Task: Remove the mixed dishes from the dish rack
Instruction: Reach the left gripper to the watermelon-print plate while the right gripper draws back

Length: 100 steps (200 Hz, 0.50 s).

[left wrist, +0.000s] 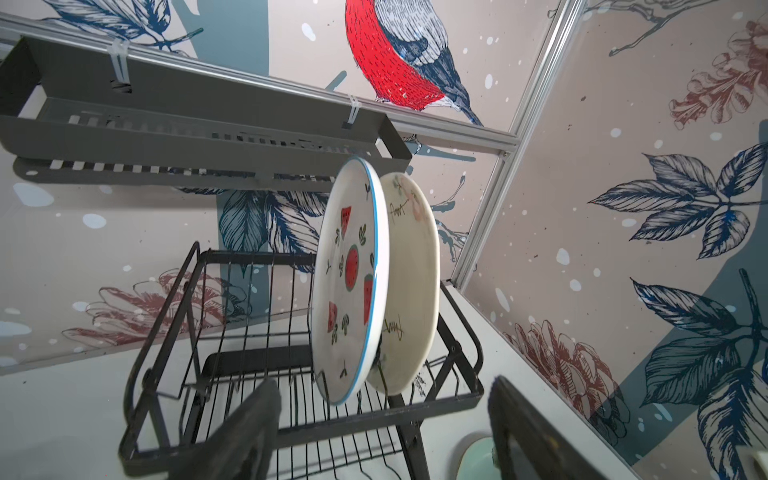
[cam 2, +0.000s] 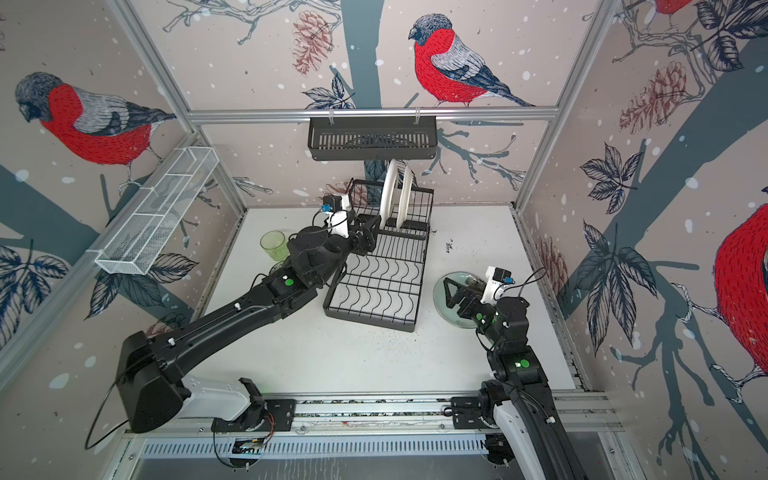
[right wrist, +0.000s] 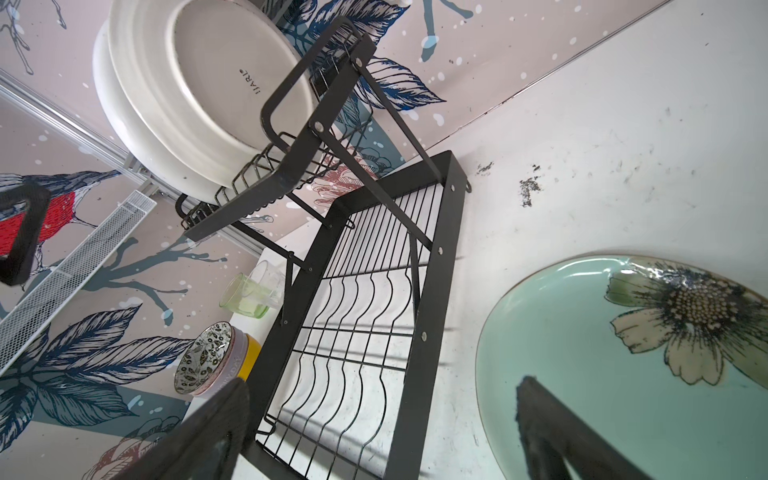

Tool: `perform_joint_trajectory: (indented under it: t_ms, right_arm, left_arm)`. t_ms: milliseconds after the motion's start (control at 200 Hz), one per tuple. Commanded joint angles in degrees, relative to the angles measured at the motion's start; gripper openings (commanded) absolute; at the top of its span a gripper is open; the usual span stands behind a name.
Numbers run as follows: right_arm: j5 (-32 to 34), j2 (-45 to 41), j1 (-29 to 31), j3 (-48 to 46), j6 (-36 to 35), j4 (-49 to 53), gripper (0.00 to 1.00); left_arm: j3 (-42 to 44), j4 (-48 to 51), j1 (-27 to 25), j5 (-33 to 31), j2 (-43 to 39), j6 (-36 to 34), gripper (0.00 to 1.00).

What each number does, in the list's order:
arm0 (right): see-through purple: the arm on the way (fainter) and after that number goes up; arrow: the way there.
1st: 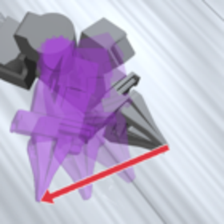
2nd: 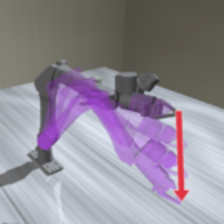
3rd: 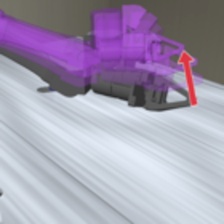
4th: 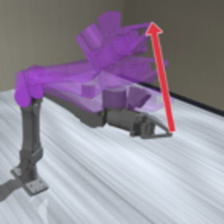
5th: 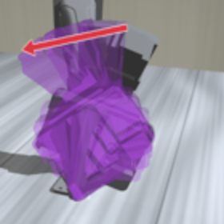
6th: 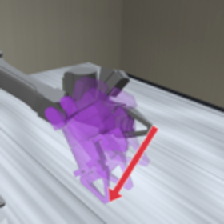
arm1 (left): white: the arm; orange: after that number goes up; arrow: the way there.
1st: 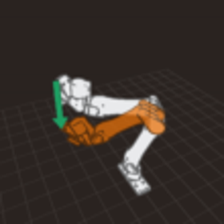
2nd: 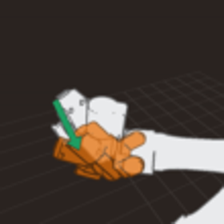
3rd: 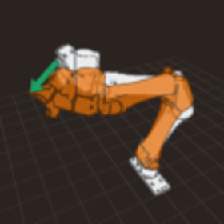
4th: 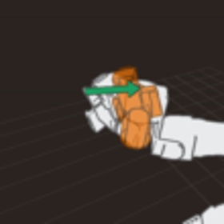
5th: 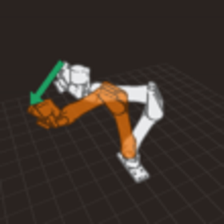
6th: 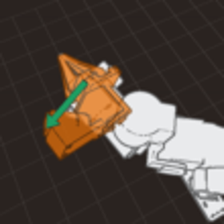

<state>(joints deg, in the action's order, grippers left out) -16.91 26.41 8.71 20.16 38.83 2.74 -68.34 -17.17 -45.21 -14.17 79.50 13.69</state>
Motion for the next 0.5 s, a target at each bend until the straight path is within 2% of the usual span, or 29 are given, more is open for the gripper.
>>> perform_joint_trajectory:
  t_ms: [0,215,360,495]
  right_arm:
    - [-0.08,-0.75,0.08,-0.8,-0.21,-2.47,0.99]
    - [1.15,-2.03,0.15,-1.96,0.02,-1.97,1.0]
    - [2.1,-2.98,0.1,-2.92,0.11,-1.71,1.0]
    - [3.39,-3.61,0.08,-3.8,0.5,-1.69,1.0]
  left_arm:
    - [-3.66,1.15,1.54,5.38,2.13,-0.61,0.79]
    - [-6.25,1.47,5.26,7.72,6.29,-0.2,0.72]
    - [-6.6,0.95,5.83,9.63,8.12,-0.51,0.62]
    - [-7.75,0.09,6.01,13.56,10.23,-1.07,0.59]
